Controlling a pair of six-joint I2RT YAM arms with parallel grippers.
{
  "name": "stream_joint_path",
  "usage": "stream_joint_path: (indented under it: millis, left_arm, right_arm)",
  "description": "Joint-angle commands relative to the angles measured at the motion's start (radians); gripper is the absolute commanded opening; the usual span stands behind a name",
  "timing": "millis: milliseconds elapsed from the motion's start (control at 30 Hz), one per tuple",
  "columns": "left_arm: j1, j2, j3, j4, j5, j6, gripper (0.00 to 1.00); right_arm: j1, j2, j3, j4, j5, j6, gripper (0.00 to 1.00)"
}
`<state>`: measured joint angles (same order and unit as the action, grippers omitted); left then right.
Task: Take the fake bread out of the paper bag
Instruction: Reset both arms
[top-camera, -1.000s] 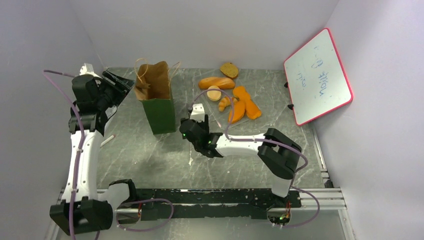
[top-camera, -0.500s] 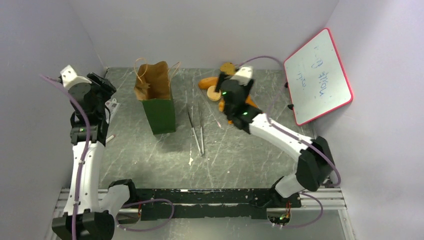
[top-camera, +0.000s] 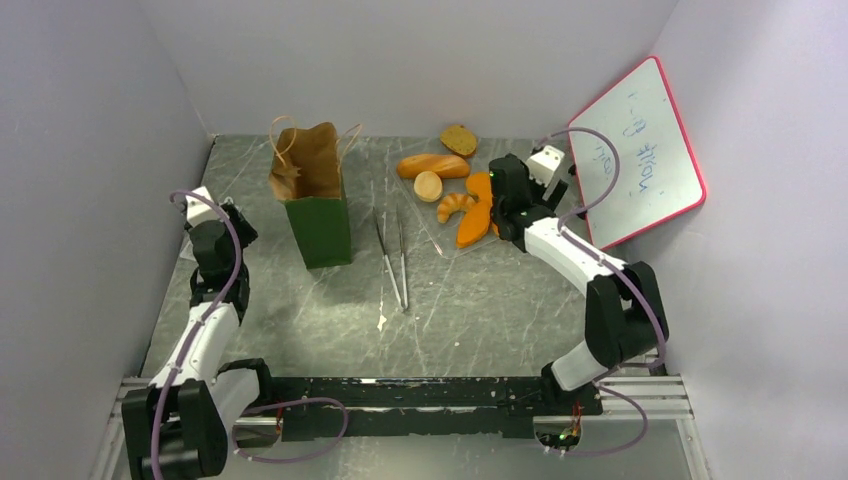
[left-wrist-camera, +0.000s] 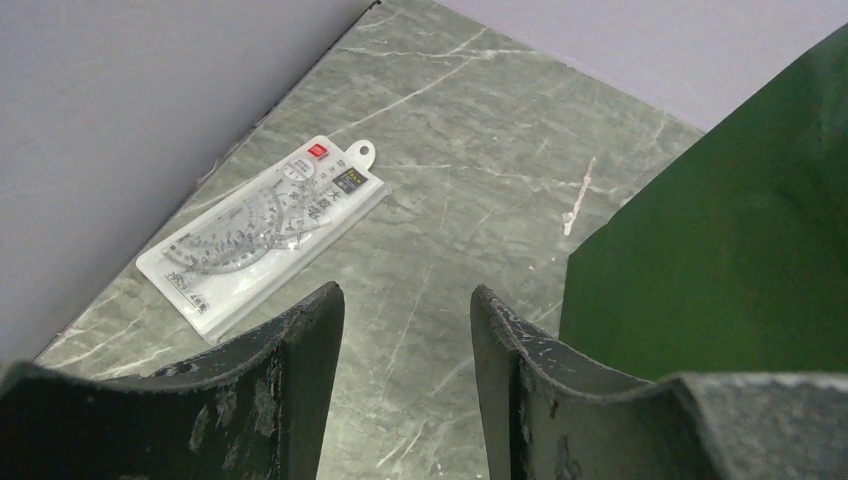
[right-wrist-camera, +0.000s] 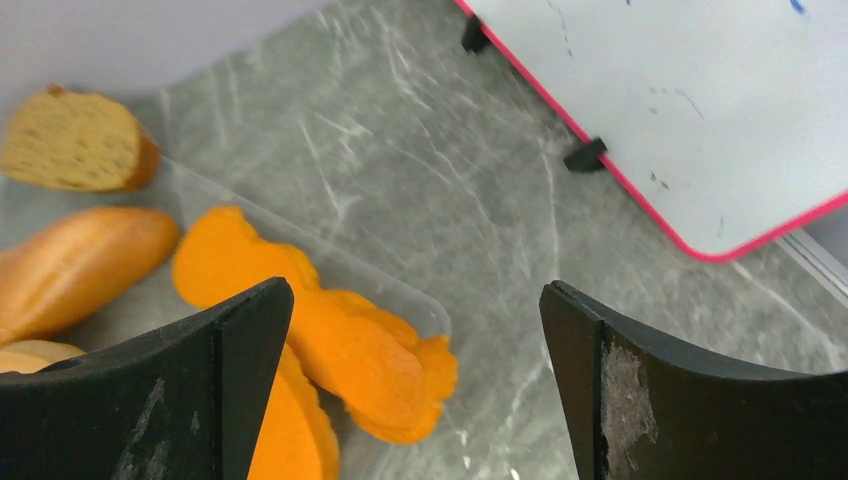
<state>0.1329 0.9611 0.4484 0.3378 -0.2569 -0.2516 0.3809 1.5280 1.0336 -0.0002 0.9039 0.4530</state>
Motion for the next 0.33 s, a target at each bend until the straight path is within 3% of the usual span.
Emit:
stream_joint_path:
  millis: [0,100,200,300]
  left_arm:
    - [-0.019,-0.019,-0.040,0.205,-0.017,0.039,0.54]
    - [-0.033,-0.008,-0.038,0.202,-0.019,0.054,0.54]
    - [-0.042,-0.007,-0.046,0.210,-0.020,0.056,0.54]
    - [-0.042,-0.008,-0.053,0.214,-0.020,0.050,0.54]
  right_arm:
    - [0.000,0.026,0.009,-0.146,0.102,0.151,1.00]
    - [0.000,0.027,0.019,-0.229,0.144,0.234,1.00]
    - [0.000,0.010,-0.021,-0.199,0.142,0.213,0.96]
    - [-0.001,-0.014,-0.069,-0.155,0.119,0.186,0.99]
